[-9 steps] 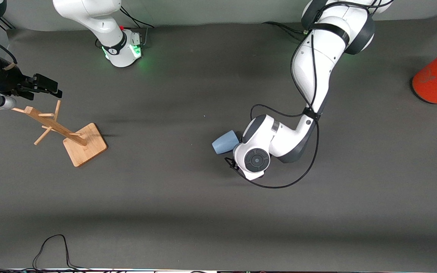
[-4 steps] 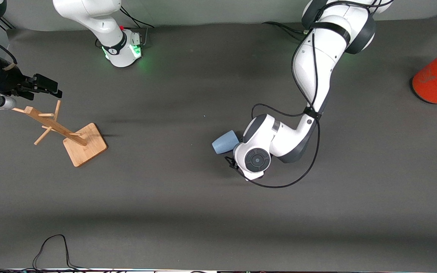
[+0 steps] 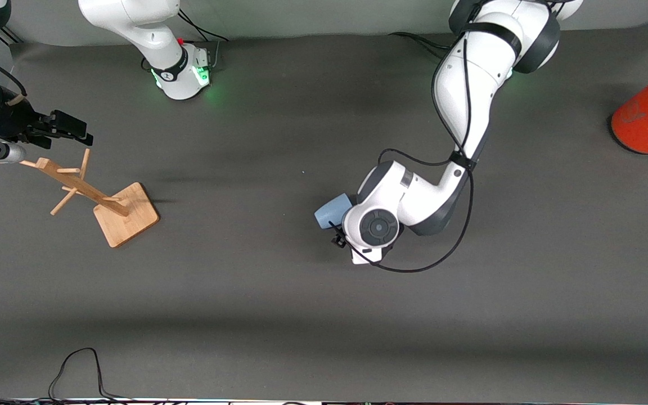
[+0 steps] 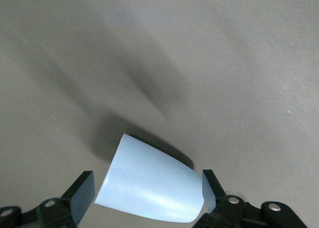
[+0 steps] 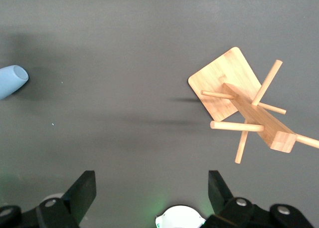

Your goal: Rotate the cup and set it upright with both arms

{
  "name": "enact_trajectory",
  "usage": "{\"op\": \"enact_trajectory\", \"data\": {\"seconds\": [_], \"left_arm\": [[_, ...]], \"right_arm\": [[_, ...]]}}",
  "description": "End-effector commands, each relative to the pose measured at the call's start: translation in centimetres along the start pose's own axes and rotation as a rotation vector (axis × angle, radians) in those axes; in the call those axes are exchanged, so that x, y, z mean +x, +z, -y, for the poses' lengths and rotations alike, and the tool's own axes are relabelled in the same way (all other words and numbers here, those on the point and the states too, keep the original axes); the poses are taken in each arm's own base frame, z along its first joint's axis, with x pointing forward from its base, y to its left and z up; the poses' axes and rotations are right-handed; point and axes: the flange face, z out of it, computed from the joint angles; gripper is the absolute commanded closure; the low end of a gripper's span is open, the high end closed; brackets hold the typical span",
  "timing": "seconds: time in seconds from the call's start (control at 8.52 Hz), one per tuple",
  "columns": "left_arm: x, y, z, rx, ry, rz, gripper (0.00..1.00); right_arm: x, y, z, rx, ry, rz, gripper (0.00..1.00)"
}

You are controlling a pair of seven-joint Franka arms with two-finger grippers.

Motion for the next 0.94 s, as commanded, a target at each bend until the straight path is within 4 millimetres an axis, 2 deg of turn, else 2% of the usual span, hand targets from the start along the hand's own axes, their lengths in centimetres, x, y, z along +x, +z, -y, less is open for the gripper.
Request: {"op": "enact_trajectory", "data": {"seconds": [0.0,0.23,0.47,0.82], "left_arm": [[-1.2,-1.9,4.9,-0.079,0.151,-0.064,0.0],[-1.9,-0.8,8.9,-0.131,0.267,-0.107,0.0],[-3.3,1.5,11.7,-0.305,0.311,-0.177,0.0],[-5.8,3.9,13.9,-0.616,0.304,-0.243,0.0]], "right_arm": [[0.0,0.0,-0.2,0.017,0.0,0.003,0.0],[0.1,0.2,-0.2,0.017,0.0,0.006,0.0],[0.2,0.3,-0.2,0.017,0.0,0.007,0.0],[0.3,0.4,0.0,0.016,-0.002,0.009,0.0]]}}
